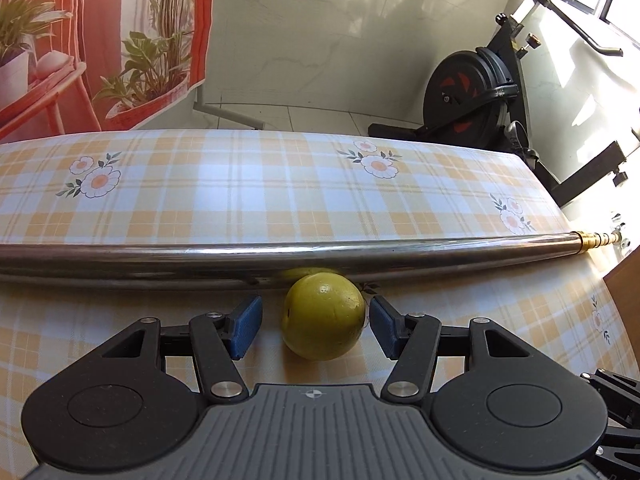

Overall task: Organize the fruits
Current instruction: 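Grasp the green grapefruit by the rod with the left gripper while the right gripper grasps a tangerine, then carry the green grapefruit over the bowl and open the left gripper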

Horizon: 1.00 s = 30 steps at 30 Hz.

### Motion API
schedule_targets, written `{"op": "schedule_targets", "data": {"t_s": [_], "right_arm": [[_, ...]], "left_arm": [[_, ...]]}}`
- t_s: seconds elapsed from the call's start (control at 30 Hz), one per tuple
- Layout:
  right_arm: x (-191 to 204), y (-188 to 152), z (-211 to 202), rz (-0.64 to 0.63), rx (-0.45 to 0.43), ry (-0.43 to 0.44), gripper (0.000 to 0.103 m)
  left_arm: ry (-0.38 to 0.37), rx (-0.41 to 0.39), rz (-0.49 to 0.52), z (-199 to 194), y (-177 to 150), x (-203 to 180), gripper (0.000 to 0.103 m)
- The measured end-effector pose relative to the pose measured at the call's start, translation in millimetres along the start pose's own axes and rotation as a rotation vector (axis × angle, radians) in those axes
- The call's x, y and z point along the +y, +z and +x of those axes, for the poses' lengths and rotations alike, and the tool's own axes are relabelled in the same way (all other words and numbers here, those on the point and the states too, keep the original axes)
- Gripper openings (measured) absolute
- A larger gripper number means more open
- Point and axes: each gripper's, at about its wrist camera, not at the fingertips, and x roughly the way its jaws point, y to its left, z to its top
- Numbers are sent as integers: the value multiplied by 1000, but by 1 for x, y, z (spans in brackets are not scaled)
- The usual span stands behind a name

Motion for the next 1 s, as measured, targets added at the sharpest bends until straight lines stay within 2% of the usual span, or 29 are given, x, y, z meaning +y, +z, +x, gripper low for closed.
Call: {"op": "schedule_targets", "data": {"t_s": [0.07,0.2,0.4,0.77,1.0], "right_arm": [[-4,-2,-3,10,0,-5,34],[-9,-4,-7,32,-1,-7,34],[-7,-5,-14,38,-7,-2,34],[15,-11,-45,26,-27,32,34],[40,-21,-71,-4,-30,51,34]], "left_arm": [[-1,-2,1,2,-1,0,59],[12,-3,19,2,-3,-4,47],[34,-9,51,-14,-7,-7,47],[52,-75,99,-90,-32,-17,47],[54,-112,84,-133,-53,-19,47]]}}
